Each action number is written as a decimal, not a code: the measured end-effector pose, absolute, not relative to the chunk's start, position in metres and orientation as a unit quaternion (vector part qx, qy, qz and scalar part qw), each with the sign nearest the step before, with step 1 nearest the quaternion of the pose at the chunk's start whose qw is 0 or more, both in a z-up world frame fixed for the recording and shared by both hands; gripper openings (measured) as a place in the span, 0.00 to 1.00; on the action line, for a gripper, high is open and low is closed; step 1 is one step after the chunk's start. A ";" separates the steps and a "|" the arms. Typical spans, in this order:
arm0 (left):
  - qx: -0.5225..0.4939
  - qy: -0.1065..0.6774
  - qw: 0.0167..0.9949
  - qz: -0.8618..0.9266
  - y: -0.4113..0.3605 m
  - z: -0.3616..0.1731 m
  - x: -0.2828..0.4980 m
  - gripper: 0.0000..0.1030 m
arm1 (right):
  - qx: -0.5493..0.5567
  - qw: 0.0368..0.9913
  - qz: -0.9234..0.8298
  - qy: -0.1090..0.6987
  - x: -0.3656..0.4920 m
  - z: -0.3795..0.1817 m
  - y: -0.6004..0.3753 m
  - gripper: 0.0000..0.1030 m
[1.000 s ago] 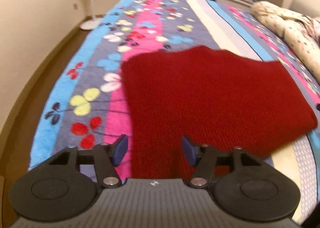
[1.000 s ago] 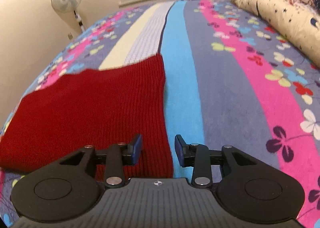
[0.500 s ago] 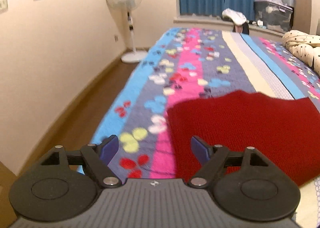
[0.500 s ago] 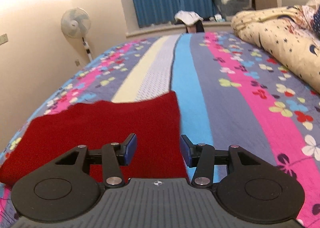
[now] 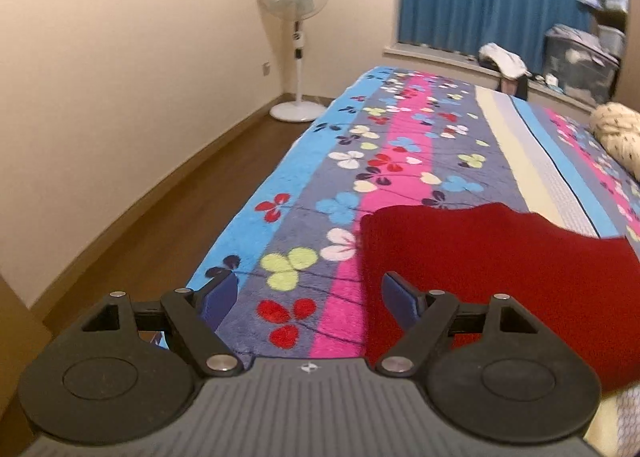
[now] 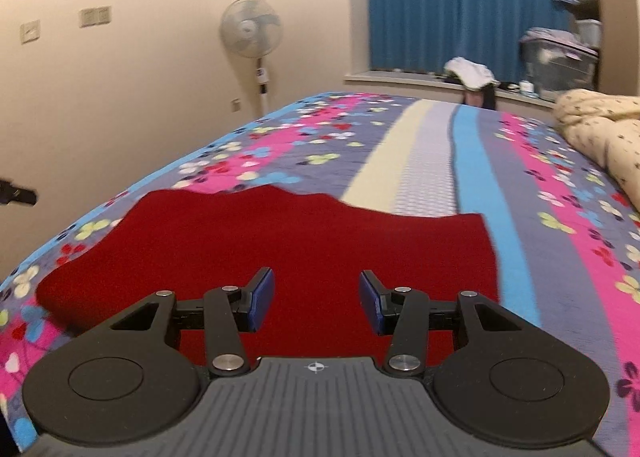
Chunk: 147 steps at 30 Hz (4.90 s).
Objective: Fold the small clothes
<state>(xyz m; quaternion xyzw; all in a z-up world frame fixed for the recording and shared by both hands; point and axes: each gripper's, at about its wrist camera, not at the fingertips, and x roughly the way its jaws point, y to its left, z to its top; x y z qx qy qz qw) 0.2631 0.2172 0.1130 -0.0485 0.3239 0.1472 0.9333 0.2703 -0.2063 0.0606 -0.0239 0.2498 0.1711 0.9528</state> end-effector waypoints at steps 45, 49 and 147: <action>-0.054 0.385 0.903 0.184 0.236 0.084 0.300 0.82 | -0.408 0.839 0.352 0.077 0.208 -0.042 0.040 0.50; -0.056 0.386 0.902 0.185 0.236 0.083 0.299 0.82 | -0.413 0.836 0.353 0.076 0.209 -0.042 0.043 0.49; 0.037 0.413 0.909 -0.040 0.144 0.066 0.293 0.62 | 0.346 0.862 0.098 0.357 0.223 -0.001 -0.245 0.25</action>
